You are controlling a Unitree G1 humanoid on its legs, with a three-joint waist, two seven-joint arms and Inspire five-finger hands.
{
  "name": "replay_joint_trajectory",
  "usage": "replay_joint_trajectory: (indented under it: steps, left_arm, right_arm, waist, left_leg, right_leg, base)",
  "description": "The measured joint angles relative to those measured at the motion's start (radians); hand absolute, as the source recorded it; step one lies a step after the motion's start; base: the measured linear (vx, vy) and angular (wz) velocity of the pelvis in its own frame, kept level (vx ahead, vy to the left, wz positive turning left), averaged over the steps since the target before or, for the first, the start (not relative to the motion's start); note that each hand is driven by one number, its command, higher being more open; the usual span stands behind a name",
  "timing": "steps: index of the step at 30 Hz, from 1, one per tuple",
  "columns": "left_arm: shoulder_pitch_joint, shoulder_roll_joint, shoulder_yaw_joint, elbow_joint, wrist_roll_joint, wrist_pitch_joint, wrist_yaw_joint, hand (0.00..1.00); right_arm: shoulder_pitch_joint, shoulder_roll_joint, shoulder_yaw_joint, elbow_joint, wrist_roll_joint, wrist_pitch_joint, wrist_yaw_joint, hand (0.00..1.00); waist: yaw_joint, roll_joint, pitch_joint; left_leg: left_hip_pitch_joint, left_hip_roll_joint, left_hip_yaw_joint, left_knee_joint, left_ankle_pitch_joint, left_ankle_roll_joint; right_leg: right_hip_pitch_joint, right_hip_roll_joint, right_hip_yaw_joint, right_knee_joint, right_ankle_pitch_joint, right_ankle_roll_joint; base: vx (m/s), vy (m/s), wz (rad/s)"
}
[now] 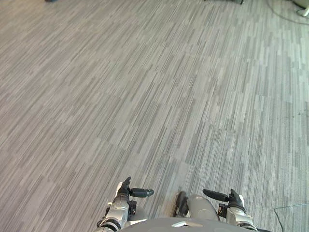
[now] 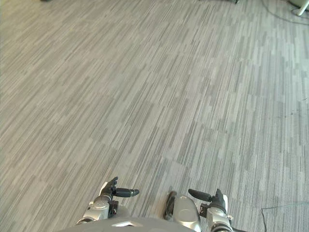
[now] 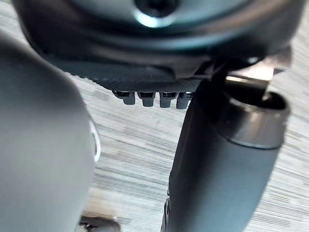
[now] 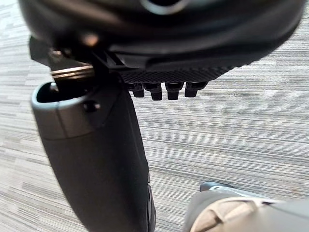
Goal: Pick up cushions and gather them together orderly.
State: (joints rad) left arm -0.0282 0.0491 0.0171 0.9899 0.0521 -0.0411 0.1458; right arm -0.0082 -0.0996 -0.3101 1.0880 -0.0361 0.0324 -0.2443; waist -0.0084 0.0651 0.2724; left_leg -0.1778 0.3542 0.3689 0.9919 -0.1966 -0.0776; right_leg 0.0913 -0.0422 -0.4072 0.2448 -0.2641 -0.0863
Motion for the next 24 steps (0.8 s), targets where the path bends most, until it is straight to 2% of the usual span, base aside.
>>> replay_joint_trajectory:
  steps: [1,2,3,5,6,7,9,10,11,12,13,14,15,16,17,18,19,20,21,22,23,24]
  left_arm:
    - [0.0,0.001,0.0,-0.008,0.0,-0.003,0.0,1.0]
    - [0.001,0.003,0.002,-0.026,0.0,-0.004,0.0,1.0]
    - [0.003,0.002,0.004,-0.028,0.0,-0.003,-0.001,1.0]
    - [0.003,0.008,0.005,-0.031,-0.004,-0.001,-0.001,1.0]
    - [0.003,0.005,0.007,-0.031,-0.006,0.0,0.002,1.0]
    - [0.0,0.006,0.007,-0.032,-0.011,-0.003,0.004,1.0]
    - [0.001,0.019,0.004,-0.029,-0.007,-0.001,0.001,1.0]
    - [-0.002,0.033,0.003,-0.027,0.0,-0.002,-0.004,1.0]
    - [-0.009,0.039,0.009,-0.024,-0.002,-0.001,-0.006,1.0]
    - [-0.009,0.042,0.009,-0.023,-0.002,0.0,-0.006,1.0]
    - [-0.009,0.049,0.008,-0.013,-0.002,0.0,-0.003,1.0]
    - [-0.012,0.053,0.0,0.006,-0.002,0.003,0.0,1.0]
    - [-0.013,0.056,-0.002,0.014,-0.002,0.006,0.0,1.0]
    - [-0.002,0.057,-0.006,0.024,-0.004,0.017,0.005,1.0]
    - [0.004,0.059,-0.015,0.024,-0.005,0.021,0.01,1.0]
    - [0.004,0.058,-0.022,0.024,-0.005,0.021,0.012,1.0]
    - [0.004,0.058,-0.023,0.024,-0.005,0.021,0.012,1.0]
    - [0.006,0.057,-0.026,0.025,-0.006,0.021,0.015,1.0]
    - [0.012,0.062,-0.035,0.027,-0.006,0.021,0.015,1.0]
    - [0.016,0.064,-0.037,0.03,-0.005,0.021,0.014,1.0]
    - [0.016,0.066,-0.04,0.038,-0.004,0.021,0.015,1.0]
    - [0.006,0.031,-0.045,0.052,-0.009,0.021,0.009,1.0]
  right_arm:
    - [0.0,0.0,0.0,0.002,0.0,0.001,0.0,1.0]
    - [-0.005,0.004,0.0,0.006,0.0,0.001,-0.001,1.0]
    - [-0.014,0.009,-0.002,0.008,0.0,0.001,-0.001,1.0]
    - [-0.024,0.017,-0.002,0.007,0.0,-0.002,-0.001,1.0]
    - [-0.023,0.016,-0.002,0.007,0.0,-0.002,-0.001,1.0]
    - [-0.014,0.021,-0.001,0.014,0.0,-0.002,-0.001,1.0]
    - [-0.014,0.04,0.004,0.017,-0.001,0.0,0.0,1.0]
    - [-0.013,0.052,0.014,0.017,-0.002,0.0,0.001,1.0]
    - [-0.013,0.056,0.017,0.019,-0.003,0.001,0.004,1.0]
    - [-0.012,0.056,0.016,0.02,-0.002,0.002,0.004,1.0]
    - [-0.012,0.054,0.017,0.022,-0.004,0.006,0.005,1.0]
    - [-0.018,0.053,0.018,0.017,-0.006,0.005,0.013,1.0]
    - [-0.021,0.051,0.018,0.014,-0.005,0.003,0.017,1.0]
    - [-0.022,0.036,0.028,-0.005,-0.009,-0.004,0.024,1.0]
    - [-0.024,0.026,0.036,-0.014,-0.011,-0.008,0.024,1.0]
    - [-0.028,0.015,0.041,-0.019,-0.012,-0.014,0.025,1.0]
    - [-0.029,0.013,0.041,-0.023,-0.011,-0.015,0.026,1.0]
    - [-0.031,0.005,0.043,-0.043,-0.012,-0.017,0.025,1.0]
    - [-0.032,0.004,0.049,-0.052,-0.012,-0.015,0.025,1.0]
    - [-0.029,0.006,0.051,-0.051,-0.011,-0.012,0.025,1.0]
    - [-0.023,0.005,0.052,-0.049,-0.011,-0.011,0.026,1.0]
    - [-0.023,-0.014,0.042,-0.043,-0.012,-0.011,0.028,1.0]
  waist:
    - [0.001,-0.002,0.001]
    - [0.004,-0.012,0.007]
    - [0.009,-0.024,0.013]
    - [0.019,-0.03,0.018]
    - [0.026,-0.026,0.016]
    - [0.045,-0.031,0.015]
    - [0.049,-0.051,-0.004]
    - [0.043,-0.08,-0.013]
    - [0.043,-0.096,-0.011]
    - [0.043,-0.101,-0.012]
    - [0.044,-0.114,-0.016]
    - [0.035,-0.119,-0.015]
    - [0.033,-0.12,-0.013]
    - [0.028,-0.108,-0.011]
    - [0.026,-0.089,-0.007]
    - [0.025,-0.074,0.001]
    - [0.025,-0.069,0.004]
    - [0.019,-0.055,0.01]
    - [0.013,-0.058,0.008]
    - [0.008,-0.07,0.003]
    - [-0.002,-0.072,0.003]
    - [0.01,-0.028,0.0]
  left_leg:
    - [-0.025,-0.015,0.006,-0.046,-0.009,0.002]
    - [-0.061,-0.067,0.012,-0.214,-0.015,-0.001]
    - [-0.067,-0.134,0.008,-0.44,0.003,-0.02]
    - [-0.083,-0.226,-0.025,-0.802,0.125,-0.033]
    - [-0.087,-0.237,-0.034,-0.856,0.15,-0.03]
    - [-0.086,-0.254,-0.071,-0.859,0.259,0.017]
    - [-0.081,-0.271,-0.09,-0.841,0.32,0.058]
    - [-0.09,-0.29,-0.097,-0.796,0.296,0.075]
    - [-0.095,-0.288,-0.086,-0.695,0.209,0.086]
    - [-0.087,-0.289,-0.082,-0.675,0.187,0.085]
    - [-0.055,-0.295,-0.069,-0.637,0.133,0.088]
    - [0.006,-0.298,-0.066,-0.616,0.067,0.091]
    - [0.03,-0.299,-0.067,-0.617,0.05,0.089]
    - [0.142,-0.292,-0.071,-0.669,0.019,0.074]
    - [0.205,-0.279,-0.072,-0.719,0.021,0.068]
    - [0.253,-0.256,-0.073,-0.752,0.023,0.065]
    - [0.266,-0.25,-0.073,-0.759,0.024,0.063]
    - [0.298,-0.218,-0.074,-0.781,0.026,0.061]
    - [0.315,-0.201,-0.077,-0.791,0.026,0.056]
    - [0.325,-0.201,-0.077,-0.799,0.027,0.036]
    - [0.338,-0.195,-0.082,-0.806,0.024,0.014]
    - [0.353,-0.175,-0.092,-0.84,0.025,-0.029]
  right_leg:
    - [0.019,0.0,0.003,-0.017,0.0,0.005]
    - [0.056,-0.008,0.012,-0.051,0.01,0.026]
    - [0.084,-0.019,0.028,-0.074,0.01,0.038]
    - [0.144,-0.028,0.059,-0.138,0.008,0.077]
    - [0.16,-0.023,0.068,-0.151,0.005,0.091]
    - [0.202,-0.022,0.1,-0.17,-0.011,0.122]
    - [0.209,-0.047,0.117,-0.153,-0.021,0.141]
    - [0.185,-0.083,0.127,-0.089,-0.026,0.15]
    - [0.124,-0.127,0.162,0.109,-0.032,0.169]
    - [0.106,-0.14,0.169,0.173,-0.029,0.176]
    - [0.037,-0.185,0.186,0.38,0.009,0.238]
    - [-0.058,-0.256,0.182,0.656,0.078,0.28]
    - [-0.082,-0.278,0.167,0.72,0.07,0.267]
    - [-0.157,-0.335,0.073,0.829,0.012,0.171]
    - [-0.202,-0.335,0.022,0.79,-0.021,0.13]
    - [-0.246,-0.312,-0.005,0.713,-0.039,0.111]
    - [-0.259,-0.303,-0.007,0.689,-0.043,0.112]
    - [-0.327,-0.252,0.005,0.536,-0.04,0.123]
    - [-0.377,-0.212,0.046,0.354,0.003,0.147]
    - [-0.395,-0.193,0.08,0.261,0.078,0.145]
    - [-0.389,-0.179,0.101,0.241,0.17,0.113]
    - [-0.374,-0.134,0.113,0.257,0.153,0.077]
  base:
    - [0.29,-0.043,-0.21]
    - [0.31,-0.014,-0.35]
    - [0.5,0.061,-0.5]
    - [0.43,0.102,-0.53]
    - [0.39,0.111,-0.65]
    - [0.52,0.138,-0.56]
    - [0.53,0.119,-0.36]
    - [0.52,0.12,-0.16]
    - [0.53,0.136,-0.1]
    - [0.52,0.141,-0.14]
    - [0.53,0.131,-0.18]
    - [0.65,0.126,-0.19]
    - [0.65,0.075,-0.17]
    - [0.64,0.008,-0.09]
    - [0.62,-0.077,-0.07]
    - [0.4,-0.079,0.0]
    - [0.38,-0.149,0.05]
    - [0.48,-0.286,0.2]
    - [0.48,-0.286,0.29]
    - [0.5,-0.345,0.39]
    - [0.38,-0.243,0.17]
    - [0.52,-0.29,0.19]
